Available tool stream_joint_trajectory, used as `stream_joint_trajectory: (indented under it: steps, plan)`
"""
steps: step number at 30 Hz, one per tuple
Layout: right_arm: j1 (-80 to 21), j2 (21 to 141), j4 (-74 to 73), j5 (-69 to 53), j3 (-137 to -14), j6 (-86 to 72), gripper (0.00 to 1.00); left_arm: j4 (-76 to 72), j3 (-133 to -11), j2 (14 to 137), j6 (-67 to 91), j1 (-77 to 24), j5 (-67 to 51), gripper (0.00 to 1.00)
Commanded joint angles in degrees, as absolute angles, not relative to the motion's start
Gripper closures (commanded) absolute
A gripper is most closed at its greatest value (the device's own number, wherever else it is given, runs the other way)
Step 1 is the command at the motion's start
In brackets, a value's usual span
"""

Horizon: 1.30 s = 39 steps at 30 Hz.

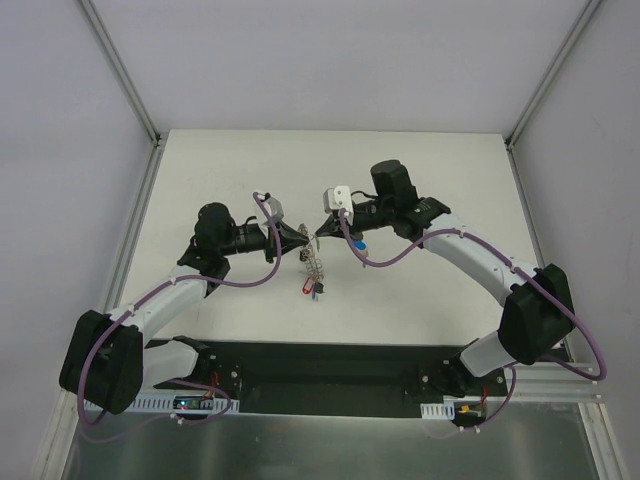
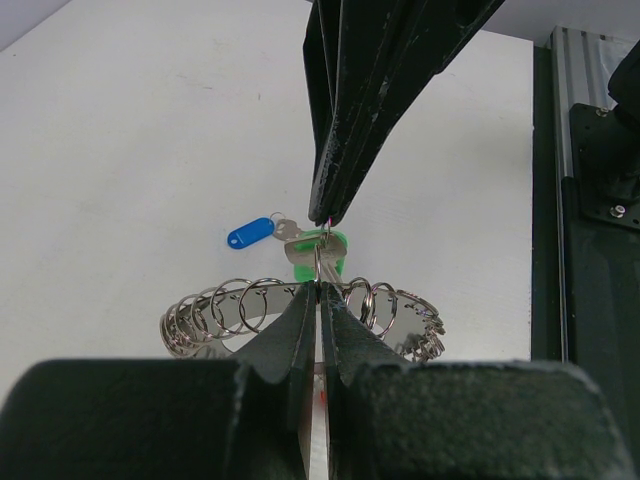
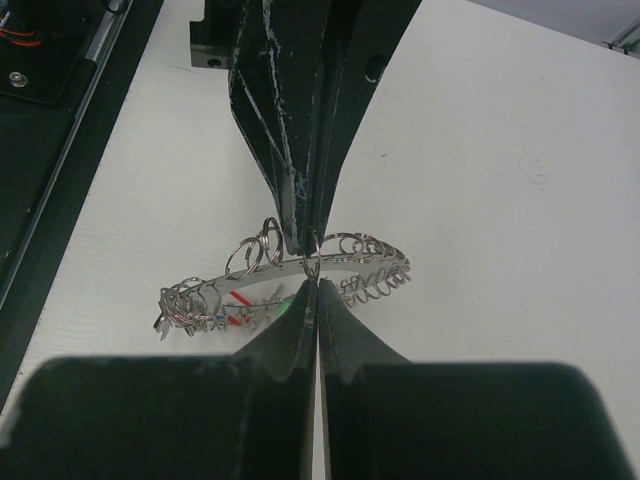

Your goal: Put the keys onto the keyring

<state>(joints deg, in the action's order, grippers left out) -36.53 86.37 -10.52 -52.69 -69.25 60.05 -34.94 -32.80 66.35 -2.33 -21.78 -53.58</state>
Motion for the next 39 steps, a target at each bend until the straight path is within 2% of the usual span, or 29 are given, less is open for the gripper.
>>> stream_joint_trajectory:
  steps: [1,39]
  plan:
    - [-36.7,86.3,-9.0,-52.4,-72.2,58.7,0.99,-39.7,-33.6,64.5,-2.9,-22.2,-54.3,1.00]
    - [-37.1,86.7,-8.5,-54.8,-72.4,57.2,0.99,-40.7,-33.5,64.3,-2.3,-22.2,-55.3,1.00]
